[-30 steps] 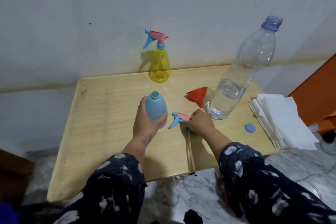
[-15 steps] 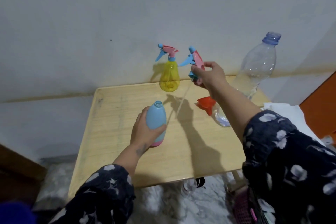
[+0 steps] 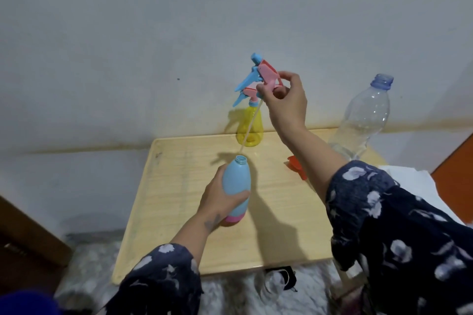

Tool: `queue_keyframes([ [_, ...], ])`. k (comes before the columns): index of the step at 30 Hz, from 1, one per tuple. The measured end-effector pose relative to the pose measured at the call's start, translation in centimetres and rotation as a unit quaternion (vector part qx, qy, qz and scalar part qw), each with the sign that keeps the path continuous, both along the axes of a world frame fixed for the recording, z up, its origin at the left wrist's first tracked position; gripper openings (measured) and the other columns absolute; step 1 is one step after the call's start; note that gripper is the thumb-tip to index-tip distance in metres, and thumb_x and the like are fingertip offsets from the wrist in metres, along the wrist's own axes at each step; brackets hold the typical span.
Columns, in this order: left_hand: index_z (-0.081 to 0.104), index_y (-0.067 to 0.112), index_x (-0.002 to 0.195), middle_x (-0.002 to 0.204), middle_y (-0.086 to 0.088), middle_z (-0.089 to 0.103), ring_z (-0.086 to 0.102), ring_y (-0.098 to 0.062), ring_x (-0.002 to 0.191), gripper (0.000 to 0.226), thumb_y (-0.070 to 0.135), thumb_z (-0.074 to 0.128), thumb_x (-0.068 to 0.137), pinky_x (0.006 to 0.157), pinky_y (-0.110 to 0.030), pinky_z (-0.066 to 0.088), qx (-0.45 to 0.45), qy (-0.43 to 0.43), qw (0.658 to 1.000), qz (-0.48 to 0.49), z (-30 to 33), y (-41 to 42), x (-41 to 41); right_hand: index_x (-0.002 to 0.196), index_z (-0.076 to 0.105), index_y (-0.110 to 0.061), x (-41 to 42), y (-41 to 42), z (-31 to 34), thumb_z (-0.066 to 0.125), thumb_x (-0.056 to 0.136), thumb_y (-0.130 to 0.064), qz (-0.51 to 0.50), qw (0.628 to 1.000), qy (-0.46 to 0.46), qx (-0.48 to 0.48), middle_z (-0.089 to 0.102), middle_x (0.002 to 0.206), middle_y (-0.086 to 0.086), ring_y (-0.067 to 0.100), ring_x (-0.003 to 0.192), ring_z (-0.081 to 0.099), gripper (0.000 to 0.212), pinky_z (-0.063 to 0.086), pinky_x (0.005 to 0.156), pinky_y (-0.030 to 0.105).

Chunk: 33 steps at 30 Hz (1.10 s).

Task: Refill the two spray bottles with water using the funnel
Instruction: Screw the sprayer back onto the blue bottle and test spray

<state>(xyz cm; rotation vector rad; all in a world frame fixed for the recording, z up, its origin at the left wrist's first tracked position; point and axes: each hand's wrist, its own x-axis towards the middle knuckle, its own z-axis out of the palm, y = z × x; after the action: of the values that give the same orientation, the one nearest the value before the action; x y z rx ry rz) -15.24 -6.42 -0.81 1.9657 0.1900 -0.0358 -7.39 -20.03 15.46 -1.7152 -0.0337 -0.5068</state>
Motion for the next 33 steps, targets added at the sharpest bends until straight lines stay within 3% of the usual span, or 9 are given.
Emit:
queue_keyframes([
  [4,0.038,0.043,0.131,0.104,0.01,0.057,0.059,-0.01,0.085,0.074,0.035,0.08,0.07,0.062,-0.027,0.048,0.006,0.005,1.0,0.013,0.4,0.3,0.0,0.114,0.053,-0.017,-0.1,0.1,1.2,0.073,0.081,-0.026,0.012,1.0,-0.019,-0.007,0.056,0.068,-0.01,-0.008,0.052,0.051,0.039,0.039,0.053,0.006],
  [9,0.036,0.052,0.119,0.099,0.017,0.056,0.059,-0.01,0.086,0.067,0.034,0.08,0.071,0.072,-0.032,0.053,-0.012,-0.005,1.0,0.009,1.4,-0.1,0.4,0.113,0.054,-0.019,-1.3,0.8,-1.2,0.076,0.079,-0.027,0.016,1.0,0.014,-0.006,0.061,0.076,-0.006,0.005,0.065,0.057,0.041,0.043,0.062,0.018],
  [13,0.038,0.047,0.126,0.103,0.015,0.058,0.059,-0.008,0.088,0.069,0.037,0.079,0.071,0.069,-0.031,0.052,-0.012,-0.026,1.0,-0.003,2.5,-0.7,0.9,0.108,0.053,-0.022,-2.2,1.7,-4.1,0.077,0.077,-0.023,0.032,0.998,0.043,-0.015,0.069,0.085,0.007,0.021,0.079,0.065,0.039,0.05,0.07,0.029],
  [18,0.038,0.039,0.133,0.113,0.012,0.059,0.059,-0.01,0.098,0.071,0.034,0.078,0.074,0.073,-0.029,0.052,-0.024,-0.045,0.999,-0.012,4.1,-0.7,1.8,0.11,0.052,-0.024,-2.9,2.3,-5.7,0.077,0.078,-0.026,0.056,0.996,0.059,-0.022,0.068,0.088,0.004,0.015,0.081,0.063,0.041,0.05,0.07,0.025],
  [21,0.038,0.038,0.131,0.111,0.011,0.058,0.058,-0.011,0.097,0.069,0.034,0.078,0.075,0.07,-0.029,0.051,-0.019,-0.043,0.999,-0.017,4.7,-0.5,2.1,0.114,0.053,-0.022,-2.6,2.3,-5.5,0.08,0.074,-0.03,0.07,0.994,0.079,-0.018,0.07,0.088,0.007,0.018,0.086,0.066,0.049,0.053,0.076,0.032],
  [27,0.043,0.041,0.13,0.113,0.012,0.061,0.061,-0.012,0.101,0.067,0.032,0.078,0.074,0.078,-0.032,0.054,-0.05,-0.042,0.997,-0.038,5.4,0.4,2.0,0.116,0.051,-0.024,-2.2,1.3,-4.5,0.077,0.077,-0.022,0.163,0.981,0.101,-0.037,0.073,0.094,0.008,0.022,0.096,0.067,0.047,0.053,0.092,0.045],
  [29,0.044,0.041,0.129,0.113,0.013,0.062,0.062,-0.011,0.101,0.065,0.03,0.078,0.074,0.079,-0.032,0.054,-0.059,-0.044,0.996,-0.05,5.6,0.6,2.0,0.121,0.049,-0.026,-2.1,1.1,-4.1,0.074,0.081,-0.015,0.201,0.973,0.106,-0.042,0.071,0.093,0.014,0.024,0.096,0.066,0.048,0.051,0.095,0.04],
  [33,0.045,0.043,0.126,0.113,0.013,0.062,0.061,-0.01,0.101,0.063,0.028,0.078,0.076,0.079,-0.03,0.054,-0.07,-0.043,0.995,-0.057,5.8,0.6,1.8,0.126,0.051,-0.036,-2.4,0.8,-3.4,0.073,0.08,-0.006,0.236,0.965,0.084,-0.077,0.059,0.094,0.014,0.018,0.087,0.056,0.059,0.051,0.087,0.032],
])
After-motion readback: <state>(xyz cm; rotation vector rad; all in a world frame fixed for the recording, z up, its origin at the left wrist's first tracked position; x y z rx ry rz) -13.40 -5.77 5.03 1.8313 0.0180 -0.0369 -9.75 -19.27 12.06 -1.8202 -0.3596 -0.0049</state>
